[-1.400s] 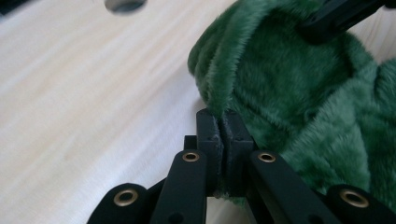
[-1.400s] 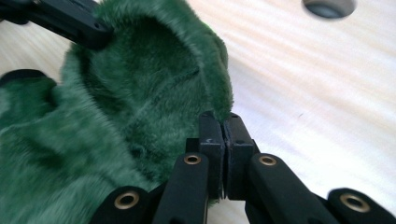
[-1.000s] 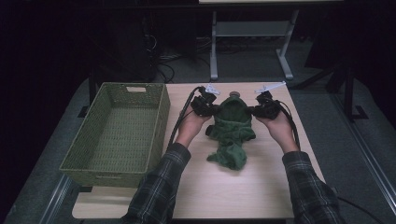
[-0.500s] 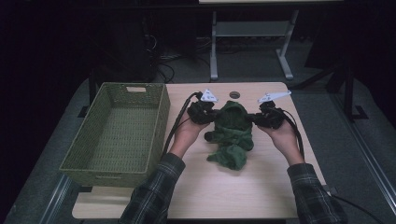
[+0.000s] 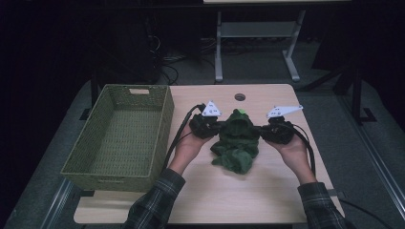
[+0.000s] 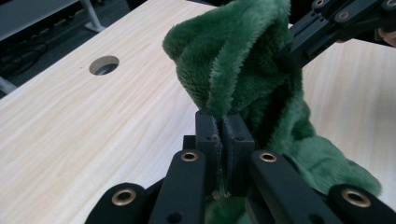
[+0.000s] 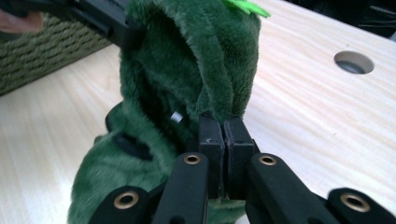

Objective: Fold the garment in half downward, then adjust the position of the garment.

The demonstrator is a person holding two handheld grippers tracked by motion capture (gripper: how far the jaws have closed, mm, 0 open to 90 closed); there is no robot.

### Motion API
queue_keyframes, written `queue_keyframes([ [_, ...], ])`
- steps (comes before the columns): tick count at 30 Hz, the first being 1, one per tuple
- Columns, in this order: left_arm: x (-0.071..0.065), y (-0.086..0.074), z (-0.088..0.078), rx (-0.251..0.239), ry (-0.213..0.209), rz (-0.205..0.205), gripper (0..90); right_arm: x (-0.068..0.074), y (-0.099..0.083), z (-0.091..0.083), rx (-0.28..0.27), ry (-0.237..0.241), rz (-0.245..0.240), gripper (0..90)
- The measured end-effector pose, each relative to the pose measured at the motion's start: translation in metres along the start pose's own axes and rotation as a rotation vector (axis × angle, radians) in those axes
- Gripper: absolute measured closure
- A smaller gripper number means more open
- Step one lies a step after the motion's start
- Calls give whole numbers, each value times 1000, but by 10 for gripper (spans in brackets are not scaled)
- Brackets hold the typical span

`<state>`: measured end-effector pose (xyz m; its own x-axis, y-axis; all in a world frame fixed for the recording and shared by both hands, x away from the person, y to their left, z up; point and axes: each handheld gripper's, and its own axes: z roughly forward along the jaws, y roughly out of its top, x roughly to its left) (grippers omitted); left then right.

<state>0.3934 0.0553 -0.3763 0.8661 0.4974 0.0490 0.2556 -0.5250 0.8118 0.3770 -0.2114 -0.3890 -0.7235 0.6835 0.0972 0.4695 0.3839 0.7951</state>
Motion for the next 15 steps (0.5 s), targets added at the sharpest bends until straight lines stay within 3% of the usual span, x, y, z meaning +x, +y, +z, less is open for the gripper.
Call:
queue_keyframes([
  [6, -7, -11, -4, -5, -24, -14, 867, 9, -11, -3, -11, 13, -15, 879],
  [15, -29, -25, -15, 7, -56, 23, 868, 25, -30, -12, -10, 49, -27, 876],
])
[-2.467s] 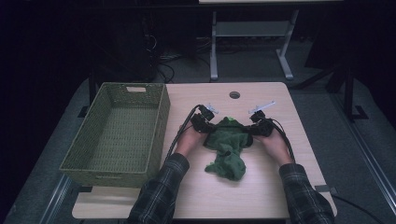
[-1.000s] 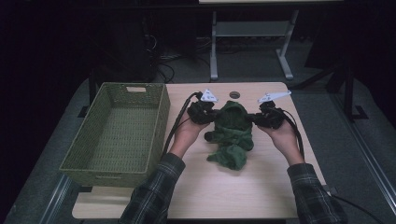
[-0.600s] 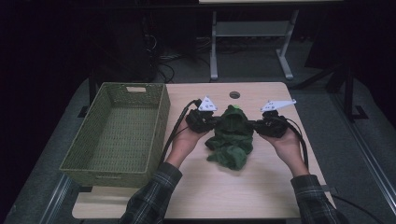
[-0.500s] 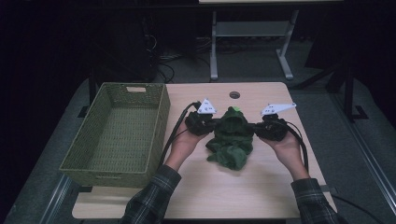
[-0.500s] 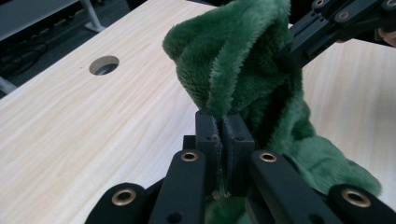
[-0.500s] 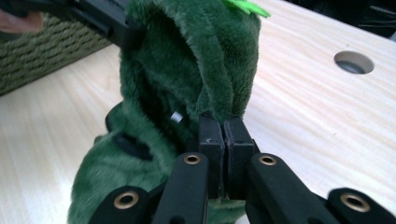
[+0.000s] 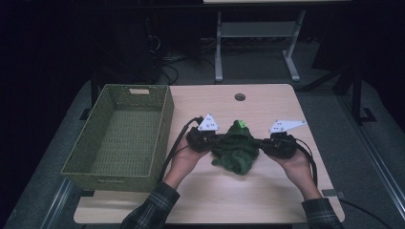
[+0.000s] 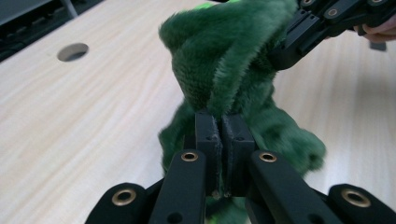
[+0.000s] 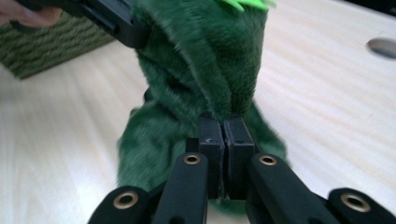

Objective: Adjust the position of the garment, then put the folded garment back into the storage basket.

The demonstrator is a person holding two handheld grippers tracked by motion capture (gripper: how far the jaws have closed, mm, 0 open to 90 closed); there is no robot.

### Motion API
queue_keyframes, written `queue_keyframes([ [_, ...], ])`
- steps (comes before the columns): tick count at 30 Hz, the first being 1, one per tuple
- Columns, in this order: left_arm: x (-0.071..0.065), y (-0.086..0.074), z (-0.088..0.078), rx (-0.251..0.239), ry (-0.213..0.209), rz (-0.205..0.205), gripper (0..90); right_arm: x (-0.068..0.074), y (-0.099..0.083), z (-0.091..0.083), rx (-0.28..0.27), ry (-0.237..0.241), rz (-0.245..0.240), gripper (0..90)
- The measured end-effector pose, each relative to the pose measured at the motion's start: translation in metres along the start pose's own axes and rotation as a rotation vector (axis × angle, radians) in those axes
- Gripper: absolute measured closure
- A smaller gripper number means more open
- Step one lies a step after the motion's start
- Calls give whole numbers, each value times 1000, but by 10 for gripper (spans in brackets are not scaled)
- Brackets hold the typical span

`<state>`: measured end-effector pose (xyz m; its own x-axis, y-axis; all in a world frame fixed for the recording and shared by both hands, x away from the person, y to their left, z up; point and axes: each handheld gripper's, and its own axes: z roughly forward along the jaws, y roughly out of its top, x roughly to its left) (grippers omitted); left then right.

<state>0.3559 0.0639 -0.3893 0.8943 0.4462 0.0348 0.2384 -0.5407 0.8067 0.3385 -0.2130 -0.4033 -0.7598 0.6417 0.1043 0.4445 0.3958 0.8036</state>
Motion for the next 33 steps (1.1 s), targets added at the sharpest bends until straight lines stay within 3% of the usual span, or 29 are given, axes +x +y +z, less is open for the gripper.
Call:
queue_keyframes([
  [16, -23, -42, 7, 102, -57, 50, 868, 29, -36, 6, 98, 36, -57, 876],
  [24, -31, -58, 18, 154, -103, 67, 869, 31, -50, 9, 154, 67, -50, 877],
  [33, -35, -65, 31, 198, -117, 83, 865, 33, -60, 22, 219, 82, -56, 872],
])
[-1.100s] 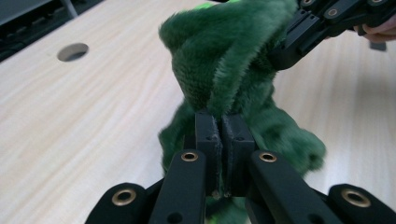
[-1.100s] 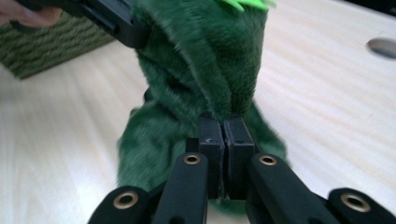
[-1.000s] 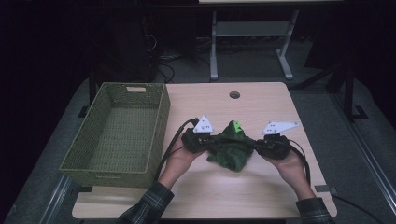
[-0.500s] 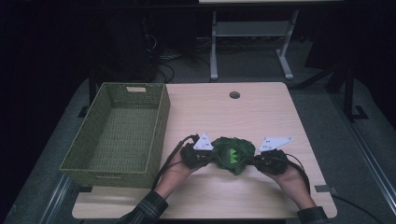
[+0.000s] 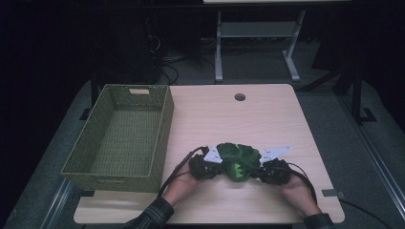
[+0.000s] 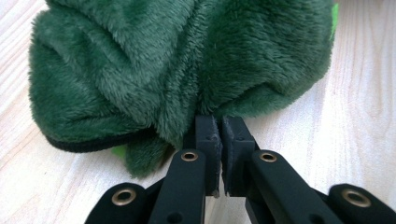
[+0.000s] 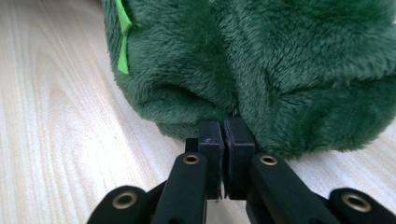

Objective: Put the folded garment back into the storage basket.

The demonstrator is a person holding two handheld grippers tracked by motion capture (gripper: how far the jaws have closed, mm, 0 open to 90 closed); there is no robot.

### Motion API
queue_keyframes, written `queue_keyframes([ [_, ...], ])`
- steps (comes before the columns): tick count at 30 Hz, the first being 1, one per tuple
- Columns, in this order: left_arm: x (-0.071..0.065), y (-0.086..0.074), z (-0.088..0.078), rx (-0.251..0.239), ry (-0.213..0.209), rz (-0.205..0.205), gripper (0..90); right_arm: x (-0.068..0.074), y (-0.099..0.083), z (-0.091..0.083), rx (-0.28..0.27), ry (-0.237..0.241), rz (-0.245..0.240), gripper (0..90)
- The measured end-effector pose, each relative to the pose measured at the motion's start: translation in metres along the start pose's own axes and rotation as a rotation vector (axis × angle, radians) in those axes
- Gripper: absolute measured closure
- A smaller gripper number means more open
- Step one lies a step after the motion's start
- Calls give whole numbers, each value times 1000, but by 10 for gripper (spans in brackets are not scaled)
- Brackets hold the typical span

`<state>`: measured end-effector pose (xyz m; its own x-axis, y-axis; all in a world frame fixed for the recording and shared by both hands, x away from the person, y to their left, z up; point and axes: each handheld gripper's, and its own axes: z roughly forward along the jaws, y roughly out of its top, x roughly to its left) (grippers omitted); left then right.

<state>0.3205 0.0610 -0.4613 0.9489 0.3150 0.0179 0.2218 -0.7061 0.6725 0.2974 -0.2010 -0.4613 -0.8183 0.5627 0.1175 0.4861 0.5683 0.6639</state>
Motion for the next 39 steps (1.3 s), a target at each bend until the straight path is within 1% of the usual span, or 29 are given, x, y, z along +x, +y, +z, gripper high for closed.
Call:
queue_keyframes([
  [2, 0, 0, 0, -3, -3, -4, 848, 0, 0, 0, -2, 0, 0, 861],
  [5, -2, 0, -3, -23, 0, -17, 763, 0, 0, -1, -12, 1, 11, 750],
  [6, -2, 1, -6, -21, 4, -10, 728, 0, 0, -3, -16, 1, 16, 720],
  [7, -3, 1, -8, -27, 7, -11, 690, 0, 0, -5, -21, -1, 18, 710],
  [9, -5, 1, -11, -26, 18, -5, 646, 0, -1, -9, -40, 0, 16, 669],
  [10, -5, 1, -14, -22, 18, 1, 629, 1, -1, -11, -43, -2, 16, 665],
  [11, -6, 1, -16, -22, 16, 3, 620, 2, -2, -14, -46, -3, 25, 651],
  [13, -8, 0, -20, -40, 11, -17, 608, 2, -3, -18, -61, 0, 21, 623],
  [15, -9, -1, -23, -35, 11, -10, 603, 4, -4, -23, -69, -1, 27, 604],
  [16, -10, -1, -25, -41, 16, -15, 603, 5, -5, -26, -69, -2, 26, 599],
  [17, -11, -2, -27, -48, 14, -19, 603, 5, -6, -28, -77, -3, 20, 598],
  [18, -11, -2, -30, -45, 9, -13, 607, 6, -7, -31, -81, -2, 23, 589],
  [19, -12, -2, -33, -53, 7, -20, 624, 7, -8, -34, -88, 0, 24, 590],
  [21, -14, 0, -39, -77, -5, -40, 688, 6, -9, -41, -111, -6, 28, 627],
  [22, -15, 1, -41, -80, -11, -35, 718, 5, -8, -43, -119, -11, 29, 648],
  [24, -17, 4, -44, -82, -34, -53, 788, -1, -5, -48, -140, -20, 41, 745],
  [27, -21, 9, -43, -83, -50, -45, 887, -9, 4, -50, -146, -50, 52, 893],
  [28, -22, 11, -42, -90, -51, -52, 897, -12, 6, -50, -148, -57, 47, 897],
  [31, -25, 15, -39, -79, -58, -58, 899, -23, 15, -48, -148, -52, 63, 899],
  [32, -26, 16, -38, -78, -63, -59, 899, -26, 18, -47, -145, -61, 60, 899],
  [34, -27, 18, -35, -68, -76, -55, 899, -32, 26, -45, -149, -64, 69, 899],
  [36, -30, 19, -31, -74, -83, -63, 899, -39, 34, -42, -143, -75, 66, 899],
  [38, -31, 22, -29, -66, -85, -50, 899, -46, 42, -38, -149, -79, 69, 899],
  [39, -33, 24, -27, -70, -86, -51, 899, -49, 45, -36, -144, -84, 74, 900],
])
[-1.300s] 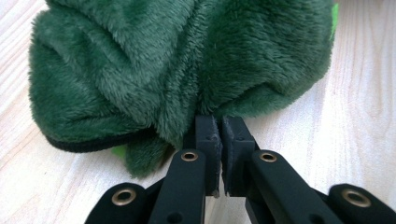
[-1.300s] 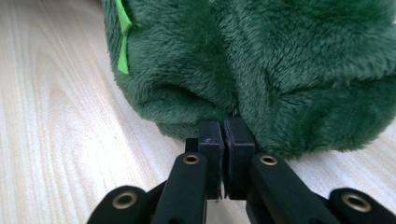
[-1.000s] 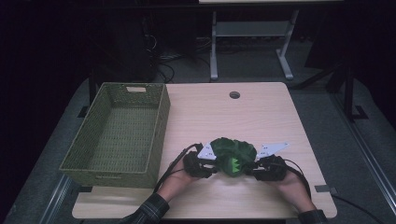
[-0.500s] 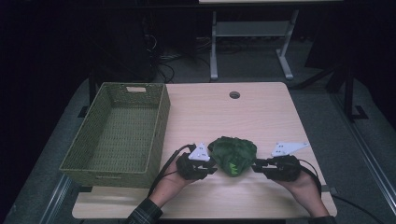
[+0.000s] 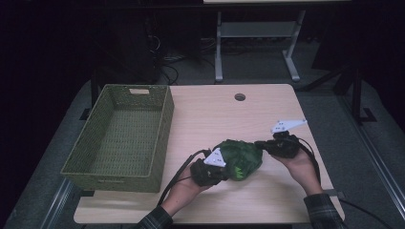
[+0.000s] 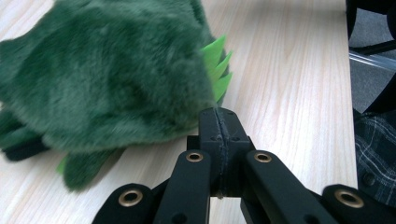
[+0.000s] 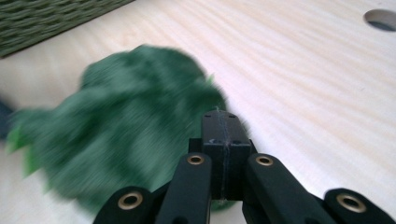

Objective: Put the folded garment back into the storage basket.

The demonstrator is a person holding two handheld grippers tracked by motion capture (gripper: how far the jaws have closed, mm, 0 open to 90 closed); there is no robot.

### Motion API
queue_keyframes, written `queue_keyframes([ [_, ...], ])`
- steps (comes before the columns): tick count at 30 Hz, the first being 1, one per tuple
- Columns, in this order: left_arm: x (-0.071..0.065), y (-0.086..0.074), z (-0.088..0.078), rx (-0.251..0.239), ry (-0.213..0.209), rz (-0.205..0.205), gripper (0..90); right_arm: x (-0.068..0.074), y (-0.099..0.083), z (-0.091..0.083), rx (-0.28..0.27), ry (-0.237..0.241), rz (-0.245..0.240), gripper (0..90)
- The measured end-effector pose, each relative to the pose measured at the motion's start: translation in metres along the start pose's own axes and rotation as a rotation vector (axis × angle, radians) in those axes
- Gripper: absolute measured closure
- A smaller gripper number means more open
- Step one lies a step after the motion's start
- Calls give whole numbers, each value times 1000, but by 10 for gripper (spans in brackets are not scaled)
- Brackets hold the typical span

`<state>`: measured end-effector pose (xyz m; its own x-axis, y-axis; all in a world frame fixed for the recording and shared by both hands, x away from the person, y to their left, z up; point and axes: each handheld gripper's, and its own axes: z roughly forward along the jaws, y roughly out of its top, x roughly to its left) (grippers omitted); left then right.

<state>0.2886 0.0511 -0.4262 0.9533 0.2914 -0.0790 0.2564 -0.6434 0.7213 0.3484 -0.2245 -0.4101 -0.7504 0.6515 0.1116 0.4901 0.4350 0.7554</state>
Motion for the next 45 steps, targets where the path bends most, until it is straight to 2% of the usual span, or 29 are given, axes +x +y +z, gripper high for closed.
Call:
queue_keyframes([
  [4, 0, 5, 7, 1, -3, 8, 899, -13, 18, 15, 15, -2, 8, 900],
  [7, 3, 8, 12, 3, -8, -1, 899, -20, 27, 27, 30, 9, 21, 900],
  [8, 4, 8, 15, 10, -8, 1, 899, -23, 29, 32, 41, 9, 10, 900],
  [9, 5, 7, 18, 12, -7, -12, 898, -24, 32, 37, 53, 16, 27, 900],
  [10, 7, 6, 21, 20, -5, -14, 899, -26, 33, 42, 62, 15, 18, 900],
  [11, 9, 4, 26, 35, -5, -8, 899, -28, 32, 48, 58, 35, 20, 900],
  [12, 10, 3, 29, 38, -8, -19, 899, -29, 32, 54, 94, 47, 28, 900],
  [13, 11, 2, 31, 45, -10, -21, 899, -31, 30, 59, 115, 31, 11, 900],
  [18, 15, 0, 42, 77, 1, -12, 899, -37, 22, 72, 171, 57, 27, 900],
  [22, 19, 0, 46, 100, 21, 5, 898, -39, 16, 74, 187, 87, 24, 900],
  [26, 21, -2, 45, 106, 35, -5, 898, -37, 11, 73, 216, 112, 27, 900],
  [32, 27, -5, 38, 129, 38, 7, 898, -32, 1, 64, 204, 144, 23, 900],
  [36, 30, -7, 33, 136, 37, 12, 898, -24, -5, 56, 199, 140, 19, 899],
  [37, 30, -8, 33, 125, 39, -1, 898, -21, -7, 54, 195, 143, 13, 900],
  [39, 33, -9, 29, 147, 39, 25, 898, -15, -11, 49, 197, 131, 2, 900],
  [40, 32, -10, 29, 134, 41, 4, 898, -13, -13, 47, 189, 133, 0, 899],
  [41, 33, -10, 28, 131, 39, 3, 898, -10, -15, 45, 190, 130, -7, 900],
  [42, 35, -11, 26, 146, 36, 19, 898, -9, -16, 44, 193, 128, -12, 900],
  [45, 37, -12, 24, 132, 41, 7, 898, 0, -22, 37, 180, 124, -23, 900],
])
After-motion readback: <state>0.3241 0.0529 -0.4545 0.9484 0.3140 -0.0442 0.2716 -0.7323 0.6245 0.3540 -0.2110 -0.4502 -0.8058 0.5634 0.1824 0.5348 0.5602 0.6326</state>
